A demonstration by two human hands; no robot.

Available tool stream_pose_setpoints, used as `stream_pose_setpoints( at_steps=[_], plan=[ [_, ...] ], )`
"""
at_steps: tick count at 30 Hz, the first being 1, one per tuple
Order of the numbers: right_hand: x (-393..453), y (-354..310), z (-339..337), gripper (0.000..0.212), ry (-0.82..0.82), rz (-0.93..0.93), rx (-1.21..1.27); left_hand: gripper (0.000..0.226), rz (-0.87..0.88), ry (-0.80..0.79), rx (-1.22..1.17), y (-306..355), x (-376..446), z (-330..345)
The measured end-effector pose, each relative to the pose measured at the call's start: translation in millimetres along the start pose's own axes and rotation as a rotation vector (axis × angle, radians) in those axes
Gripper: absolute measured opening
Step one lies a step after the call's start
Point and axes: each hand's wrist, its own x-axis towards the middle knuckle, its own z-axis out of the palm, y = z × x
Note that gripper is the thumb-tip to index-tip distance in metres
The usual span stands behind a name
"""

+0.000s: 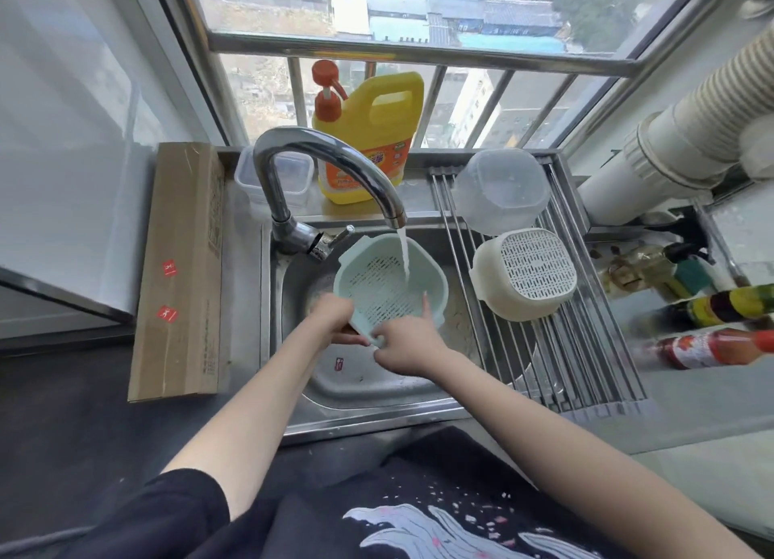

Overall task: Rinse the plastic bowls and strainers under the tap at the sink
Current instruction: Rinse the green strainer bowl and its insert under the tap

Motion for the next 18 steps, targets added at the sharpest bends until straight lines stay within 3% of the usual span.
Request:
stream_pose_setpoints(
  at_steps=[2, 3, 5, 8, 10, 14, 16, 18],
  plan=[
    [-2, 9, -10, 0.042, 0.067, 0.071, 0.551, 0.025, -0.071, -0.063, 0.025, -2, -5, -7],
    [0, 12, -16, 0.046, 0.135, 0.12, 0.674, 0.021, -0.115, -0.1, 0.016, -3, -9, -10],
    [8, 13, -28, 0.047, 0.26, 0.194, 0.577, 0.017, -0.198, -0.198, 0.002, -5, -12, -11],
    [26, 0, -29, 0.061, 0.126, 0.43, 0.355, 0.022, -0.286, -0.374, 0.007, -1, -16, -5],
    [33, -15, -28, 0.074, 0.078, 0.541, 0.408, 0.022, -0.303, -0.453, -0.067, 5, -24, 2],
    [45, -30, -32, 0.086, 0.284, 0.391, 0.74, 0.031, -0.271, -0.554, -0.279, 9, -38, 15],
    [46, -29, -37, 0.089, 0.209, 0.312, 0.817, 0.03, -0.26, -0.563, -0.335, 8, -38, 17],
    [45, -27, -38, 0.081, 0.088, 0.227, 0.706, 0.03, -0.262, -0.53, -0.375, 8, -35, 25]
  ],
)
